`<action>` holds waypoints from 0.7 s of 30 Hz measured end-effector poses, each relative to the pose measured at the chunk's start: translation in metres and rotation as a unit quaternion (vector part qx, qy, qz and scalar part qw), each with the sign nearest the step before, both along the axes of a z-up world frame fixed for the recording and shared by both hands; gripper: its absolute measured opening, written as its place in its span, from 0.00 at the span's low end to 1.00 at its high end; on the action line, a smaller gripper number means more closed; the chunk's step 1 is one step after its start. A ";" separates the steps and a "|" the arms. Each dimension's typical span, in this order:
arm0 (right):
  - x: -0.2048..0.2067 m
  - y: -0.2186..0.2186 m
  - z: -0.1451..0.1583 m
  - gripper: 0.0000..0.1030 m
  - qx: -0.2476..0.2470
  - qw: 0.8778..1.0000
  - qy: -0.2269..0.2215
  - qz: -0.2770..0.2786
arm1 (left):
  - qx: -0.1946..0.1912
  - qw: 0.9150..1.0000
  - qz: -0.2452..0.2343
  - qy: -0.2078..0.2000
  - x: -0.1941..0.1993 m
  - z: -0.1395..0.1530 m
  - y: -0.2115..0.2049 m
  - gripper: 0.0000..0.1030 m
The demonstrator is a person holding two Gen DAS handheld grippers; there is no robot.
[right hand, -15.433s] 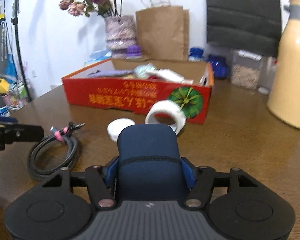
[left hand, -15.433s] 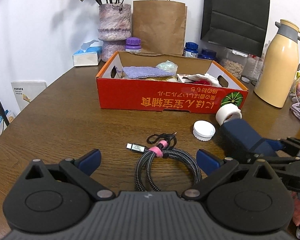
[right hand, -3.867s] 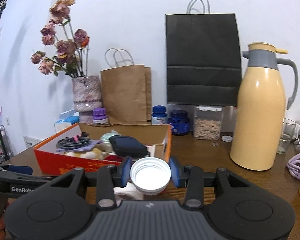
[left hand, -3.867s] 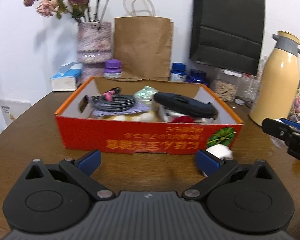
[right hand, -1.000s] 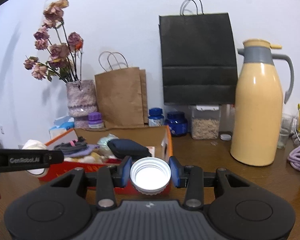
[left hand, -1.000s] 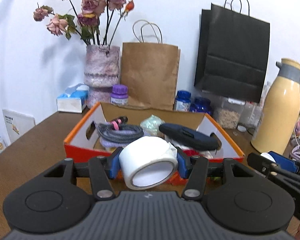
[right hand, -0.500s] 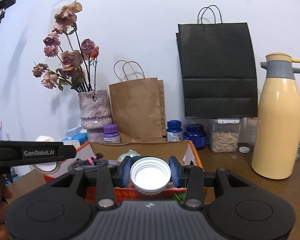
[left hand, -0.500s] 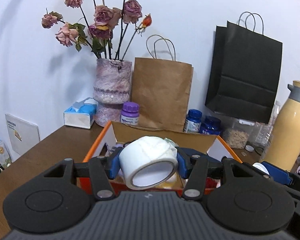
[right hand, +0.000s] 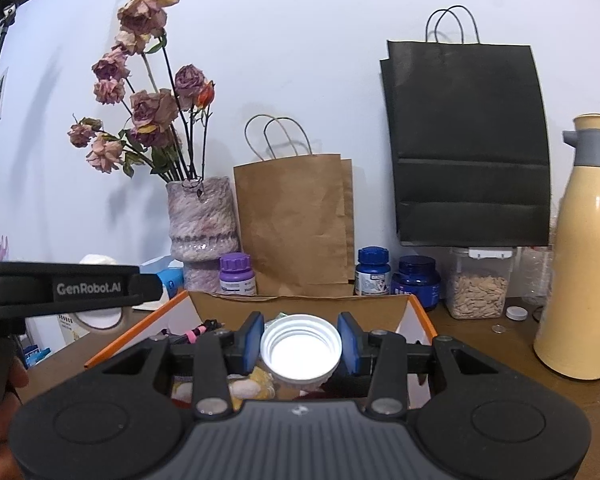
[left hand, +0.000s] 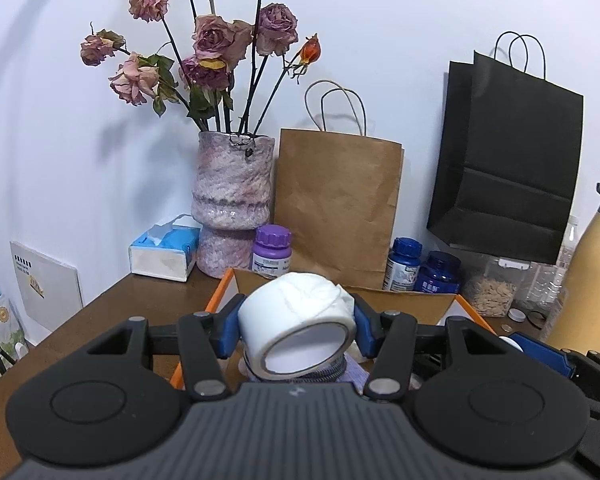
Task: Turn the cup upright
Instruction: 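Carry the tape roll and bottle cap over the red box with both tools, then lower the tape and cap into the box and open both tools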
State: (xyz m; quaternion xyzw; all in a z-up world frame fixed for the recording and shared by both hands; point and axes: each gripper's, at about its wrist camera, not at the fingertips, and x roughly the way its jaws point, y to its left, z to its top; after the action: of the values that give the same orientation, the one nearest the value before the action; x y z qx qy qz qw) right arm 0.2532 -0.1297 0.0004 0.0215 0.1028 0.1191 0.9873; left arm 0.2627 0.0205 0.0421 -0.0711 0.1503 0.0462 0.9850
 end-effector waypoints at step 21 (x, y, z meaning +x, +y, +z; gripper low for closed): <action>0.070 0.021 -0.007 0.38 -0.029 1.000 0.006 0.007 | 0.024 1.000 0.003 0.019 0.069 -0.016 0.019 0.53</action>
State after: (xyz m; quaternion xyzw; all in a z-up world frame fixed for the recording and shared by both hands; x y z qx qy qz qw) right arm 0.3230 -0.1088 -0.0068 -0.0075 0.1121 0.1227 0.9861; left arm 0.3313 0.0390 0.0265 -0.0472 0.1673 0.0545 0.9833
